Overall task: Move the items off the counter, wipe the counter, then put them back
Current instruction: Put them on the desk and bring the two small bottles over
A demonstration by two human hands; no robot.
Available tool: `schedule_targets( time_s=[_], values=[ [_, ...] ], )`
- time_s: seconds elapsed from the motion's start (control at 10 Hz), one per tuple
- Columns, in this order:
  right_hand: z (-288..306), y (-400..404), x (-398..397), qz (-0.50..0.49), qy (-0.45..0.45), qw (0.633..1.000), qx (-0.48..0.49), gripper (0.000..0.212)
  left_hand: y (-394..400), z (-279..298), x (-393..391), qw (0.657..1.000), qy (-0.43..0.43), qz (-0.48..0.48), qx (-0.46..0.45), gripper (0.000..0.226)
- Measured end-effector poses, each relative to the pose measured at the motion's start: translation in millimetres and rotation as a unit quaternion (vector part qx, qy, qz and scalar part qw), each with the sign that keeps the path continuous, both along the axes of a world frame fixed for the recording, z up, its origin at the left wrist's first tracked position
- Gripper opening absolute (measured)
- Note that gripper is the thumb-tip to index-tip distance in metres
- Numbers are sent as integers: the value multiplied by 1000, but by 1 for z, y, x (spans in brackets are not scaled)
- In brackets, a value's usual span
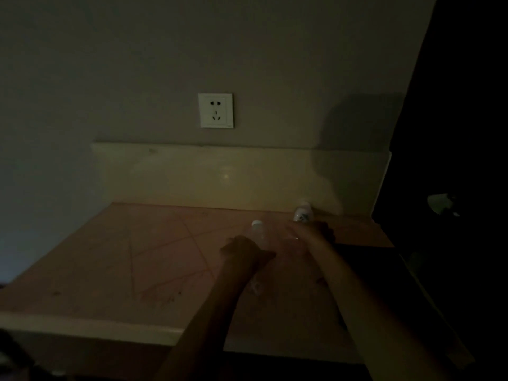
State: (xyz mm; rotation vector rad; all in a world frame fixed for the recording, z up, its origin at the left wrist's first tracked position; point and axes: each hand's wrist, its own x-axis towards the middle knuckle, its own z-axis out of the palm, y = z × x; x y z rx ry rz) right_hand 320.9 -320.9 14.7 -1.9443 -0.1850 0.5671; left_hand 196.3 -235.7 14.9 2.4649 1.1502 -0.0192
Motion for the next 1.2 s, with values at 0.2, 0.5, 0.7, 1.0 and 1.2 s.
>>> schedule_targets(
  time_s=[0.2, 0.5, 0.7, 1.0, 1.2],
  values=[
    [-16, 22, -23, -131, -19, 989, 64, 94, 43, -1, -68, 968, -210, 84, -107, 61],
    [-17, 60, -162, 243, 23, 956, 163, 52, 50, -23, -247, 755, -558, 176, -295, 18],
    [-55, 82, -293, 500, 147, 832, 189, 76, 19, -60, -403, 679, -619, 338, -203, 29],
    [-142, 125, -464, 606, 305, 731, 75, 48, -21, -136, -552, 599, -610, 504, -125, 32],
    [-176, 199, -561, 628, 291, 720, 45, 58, 30, -184, -641, 604, -580, 533, -121, 78]
  ],
)
